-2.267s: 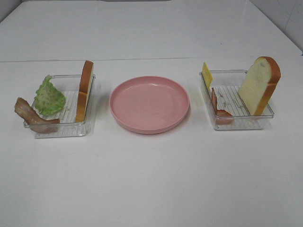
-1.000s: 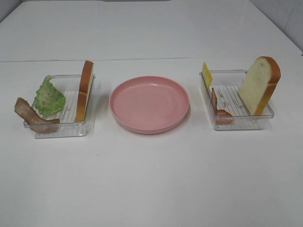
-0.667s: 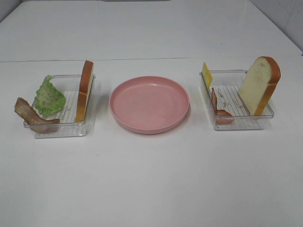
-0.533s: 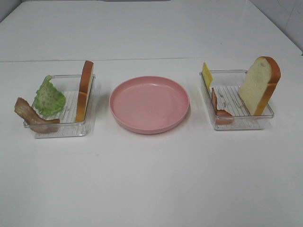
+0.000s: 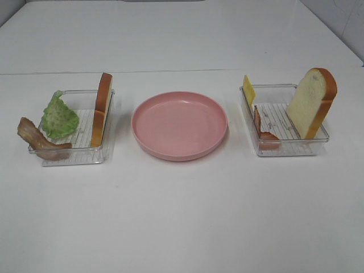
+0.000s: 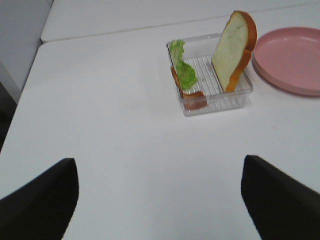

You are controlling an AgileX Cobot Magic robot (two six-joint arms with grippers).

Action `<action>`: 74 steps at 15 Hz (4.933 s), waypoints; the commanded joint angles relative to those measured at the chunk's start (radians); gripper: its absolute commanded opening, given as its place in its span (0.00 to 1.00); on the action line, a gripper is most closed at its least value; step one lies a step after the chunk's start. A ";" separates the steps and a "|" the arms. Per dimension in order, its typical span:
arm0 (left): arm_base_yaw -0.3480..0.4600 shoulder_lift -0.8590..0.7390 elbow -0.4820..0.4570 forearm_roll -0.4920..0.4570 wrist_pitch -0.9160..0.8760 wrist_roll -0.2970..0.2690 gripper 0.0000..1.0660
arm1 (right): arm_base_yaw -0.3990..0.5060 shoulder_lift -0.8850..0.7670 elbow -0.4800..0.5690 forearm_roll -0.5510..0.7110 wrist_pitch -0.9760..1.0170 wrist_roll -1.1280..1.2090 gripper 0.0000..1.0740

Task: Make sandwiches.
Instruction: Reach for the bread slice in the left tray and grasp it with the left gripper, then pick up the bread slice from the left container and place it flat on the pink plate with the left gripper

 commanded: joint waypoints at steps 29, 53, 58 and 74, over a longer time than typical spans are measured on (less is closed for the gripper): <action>-0.397 2.069 -1.434 0.062 0.253 -0.400 0.70 | 0.001 -0.014 -0.001 0.002 -0.012 -0.008 0.73; -0.409 2.263 -1.490 0.123 0.240 -0.421 0.00 | 0.001 -0.014 -0.001 0.002 -0.012 -0.008 0.73; -0.408 2.143 -1.509 0.114 0.253 -0.396 0.00 | 0.001 -0.014 -0.001 0.002 -0.012 -0.008 0.73; -0.269 2.358 -1.508 -0.884 0.076 0.058 0.00 | 0.001 -0.013 -0.001 0.002 -0.012 -0.008 0.73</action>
